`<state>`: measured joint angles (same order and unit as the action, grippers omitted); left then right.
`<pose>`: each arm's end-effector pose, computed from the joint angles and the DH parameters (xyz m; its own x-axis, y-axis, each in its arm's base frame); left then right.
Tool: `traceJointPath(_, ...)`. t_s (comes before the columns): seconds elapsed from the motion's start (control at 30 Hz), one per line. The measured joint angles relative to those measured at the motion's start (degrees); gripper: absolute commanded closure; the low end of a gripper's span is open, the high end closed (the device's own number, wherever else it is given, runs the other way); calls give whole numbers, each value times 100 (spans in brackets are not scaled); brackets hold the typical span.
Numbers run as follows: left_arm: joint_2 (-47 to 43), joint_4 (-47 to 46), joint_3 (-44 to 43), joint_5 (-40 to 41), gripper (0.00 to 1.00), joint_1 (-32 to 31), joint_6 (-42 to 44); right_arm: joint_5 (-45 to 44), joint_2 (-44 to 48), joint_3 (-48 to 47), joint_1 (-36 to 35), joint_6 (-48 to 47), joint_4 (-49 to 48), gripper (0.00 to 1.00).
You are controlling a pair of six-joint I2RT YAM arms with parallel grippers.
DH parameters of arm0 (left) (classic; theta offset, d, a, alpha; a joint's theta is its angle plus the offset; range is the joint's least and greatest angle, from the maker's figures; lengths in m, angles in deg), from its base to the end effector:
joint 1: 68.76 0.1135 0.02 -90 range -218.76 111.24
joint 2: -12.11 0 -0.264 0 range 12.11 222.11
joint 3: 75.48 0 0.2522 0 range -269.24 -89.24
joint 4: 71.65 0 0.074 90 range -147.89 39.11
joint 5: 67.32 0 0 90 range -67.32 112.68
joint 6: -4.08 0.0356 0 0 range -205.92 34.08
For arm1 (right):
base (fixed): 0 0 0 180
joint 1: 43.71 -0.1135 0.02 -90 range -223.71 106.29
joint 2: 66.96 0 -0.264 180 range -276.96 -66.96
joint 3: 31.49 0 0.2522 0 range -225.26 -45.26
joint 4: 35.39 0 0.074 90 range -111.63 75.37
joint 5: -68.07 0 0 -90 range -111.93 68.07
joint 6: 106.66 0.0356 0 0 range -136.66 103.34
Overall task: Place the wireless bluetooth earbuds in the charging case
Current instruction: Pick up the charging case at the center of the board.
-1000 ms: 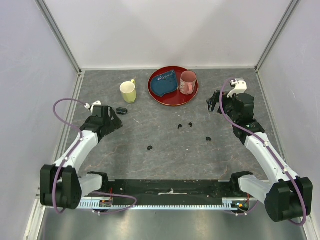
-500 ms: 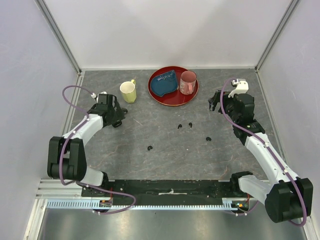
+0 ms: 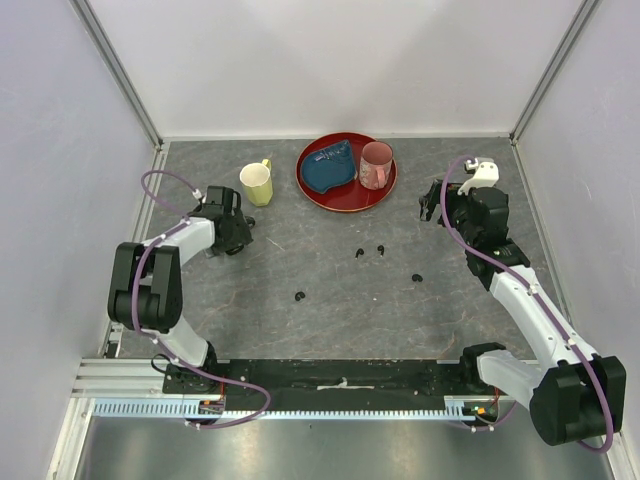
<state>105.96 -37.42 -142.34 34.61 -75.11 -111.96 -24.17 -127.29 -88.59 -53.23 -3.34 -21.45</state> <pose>0.3137 -0.0275 0.1671 -0.7868 -0.3446 -0.5121 -0.3741 0.9261 -0.0486 0.2427 0.0393 0.2963 -0.3129 0.1810 -0.9324 -0.0579 0.9762 0.2089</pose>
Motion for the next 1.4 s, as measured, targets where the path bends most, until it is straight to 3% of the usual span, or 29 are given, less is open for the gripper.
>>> traceJointPath(0.2, 179, -4, -85, 2, 28, 0, 20, -66, -2, 0, 0, 0, -2, 2)
traceJointPath(0.7, 363, -63, -214, 83, 30, 0, 247, -120, -37, 0, 0, 24, -2, 2)
traceJointPath(1.03, 380, -131, -229, -59, 56, 0, 374, -129, -37, 0, 0, 44, -4, 2)
traceJointPath(1.23, 243, -273, -85, -291, 57, -83, 404, -129, -92, 0, 0, 63, -4, 2)
traceJointPath(1.4, -55, -278, 81, -514, 57, -682, 466, -76, -245, -11, 0, 94, 39, 2)
